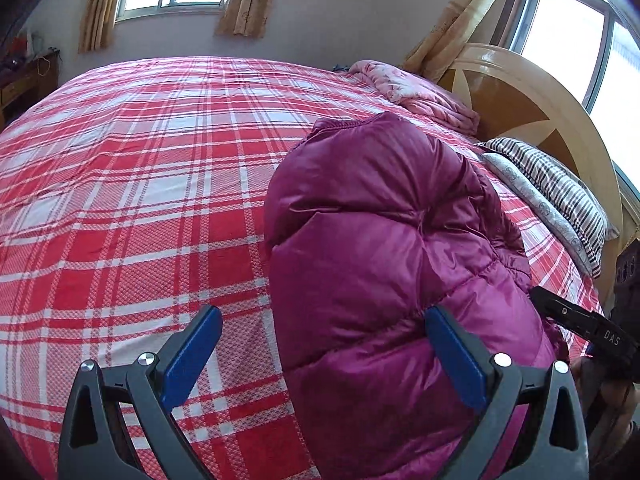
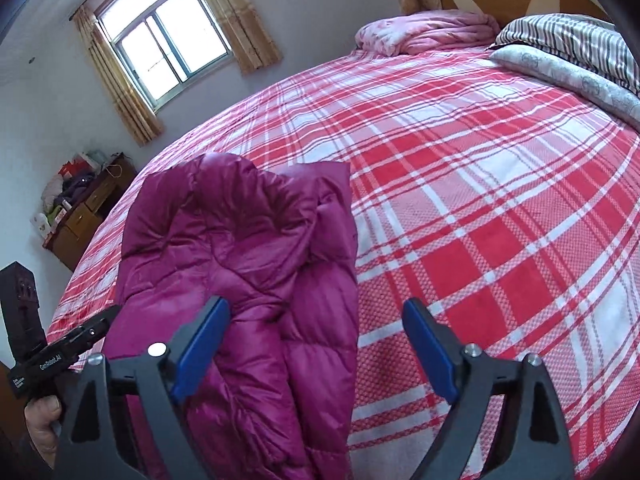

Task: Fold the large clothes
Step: 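Lift and roll the jacket bundle over with both tools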

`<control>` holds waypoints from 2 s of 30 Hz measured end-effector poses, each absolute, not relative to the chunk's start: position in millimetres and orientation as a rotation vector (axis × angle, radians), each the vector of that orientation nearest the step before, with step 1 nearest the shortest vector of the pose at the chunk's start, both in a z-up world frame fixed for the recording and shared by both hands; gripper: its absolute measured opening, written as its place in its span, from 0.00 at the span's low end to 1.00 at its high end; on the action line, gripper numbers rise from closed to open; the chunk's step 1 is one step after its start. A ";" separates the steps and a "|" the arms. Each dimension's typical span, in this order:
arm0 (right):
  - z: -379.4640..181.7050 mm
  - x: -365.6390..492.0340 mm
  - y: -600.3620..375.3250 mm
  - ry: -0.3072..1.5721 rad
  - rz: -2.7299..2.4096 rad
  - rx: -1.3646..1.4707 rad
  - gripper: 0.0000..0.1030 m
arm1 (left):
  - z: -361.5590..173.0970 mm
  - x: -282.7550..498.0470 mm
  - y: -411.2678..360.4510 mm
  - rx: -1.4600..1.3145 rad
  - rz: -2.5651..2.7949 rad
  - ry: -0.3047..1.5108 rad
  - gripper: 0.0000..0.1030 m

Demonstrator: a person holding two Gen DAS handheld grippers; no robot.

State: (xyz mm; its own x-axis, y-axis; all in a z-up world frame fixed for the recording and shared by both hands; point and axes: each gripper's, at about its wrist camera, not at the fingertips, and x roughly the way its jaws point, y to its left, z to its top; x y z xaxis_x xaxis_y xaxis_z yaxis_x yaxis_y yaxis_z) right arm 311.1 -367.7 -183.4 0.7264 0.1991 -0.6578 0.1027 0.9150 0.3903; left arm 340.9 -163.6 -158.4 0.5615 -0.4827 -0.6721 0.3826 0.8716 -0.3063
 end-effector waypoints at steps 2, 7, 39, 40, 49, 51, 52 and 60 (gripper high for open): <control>-188.2 316.0 -370.4 0.781 0.079 0.448 0.85 | -160.4 343.7 -165.2 -0.156 -0.525 0.839 0.99; -202.2 320.9 -372.9 0.809 0.187 0.563 0.68 | -169.3 350.0 -172.5 -0.217 -0.594 0.883 0.99; -141.3 331.4 -148.0 0.796 0.513 0.333 0.23 | -87.7 279.4 -27.7 -0.047 -0.295 0.708 0.54; -141.2 335.1 -137.4 0.800 0.529 0.323 0.23 | -88.2 278.7 -17.2 -0.055 -0.279 0.707 0.54; -135.2 362.7 -54.4 0.820 0.657 0.250 0.23 | -84.3 268.0 46.1 -0.096 -0.147 0.685 0.54; -135.4 369.8 -41.4 0.824 0.681 0.237 0.23 | -83.9 265.9 56.8 -0.109 -0.120 0.682 0.54; -135.1 372.6 -33.5 0.826 0.691 0.231 0.23 | -84.0 264.9 62.5 -0.115 -0.109 0.681 0.54; -131.9 391.8 6.6 0.843 0.751 0.179 0.23 | -86.4 256.2 98.0 -0.154 -0.036 0.681 0.54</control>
State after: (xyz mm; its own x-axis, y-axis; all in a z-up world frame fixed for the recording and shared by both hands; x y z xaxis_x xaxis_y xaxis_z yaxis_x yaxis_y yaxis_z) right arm 391.8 6.6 -131.9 0.4293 0.6650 -0.6112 -0.5301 0.7334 0.4256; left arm 256.2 98.0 -86.4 0.7771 -0.0832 -0.6239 -0.0174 0.9880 -0.1534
